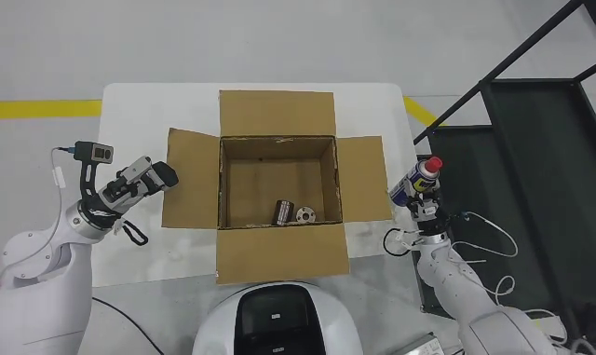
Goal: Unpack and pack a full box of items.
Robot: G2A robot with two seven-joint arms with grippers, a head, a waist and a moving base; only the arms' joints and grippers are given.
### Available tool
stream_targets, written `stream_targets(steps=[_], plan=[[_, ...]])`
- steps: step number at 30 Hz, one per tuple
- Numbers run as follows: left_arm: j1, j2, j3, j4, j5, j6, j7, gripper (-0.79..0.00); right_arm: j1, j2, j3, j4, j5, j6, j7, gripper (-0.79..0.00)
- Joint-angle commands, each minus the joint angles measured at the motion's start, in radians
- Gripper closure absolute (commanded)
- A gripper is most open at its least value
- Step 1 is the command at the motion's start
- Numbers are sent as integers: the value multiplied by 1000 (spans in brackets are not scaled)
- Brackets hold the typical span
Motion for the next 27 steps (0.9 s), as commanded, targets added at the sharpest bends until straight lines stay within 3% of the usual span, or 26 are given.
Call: stream_targets(steps=[1, 8, 27], plan=[[0, 0, 0, 0, 0, 0, 0, -785, -15, 2, -9, -26, -1, 6, -6, 0], [0, 0, 0, 0, 0, 0, 0, -785, -82, 33, -19, -123, -24, 56, -56, 0], [0, 0, 0, 0, 0, 0, 0, -785, -82, 33, -19, -123, -24, 56, -56, 0]])
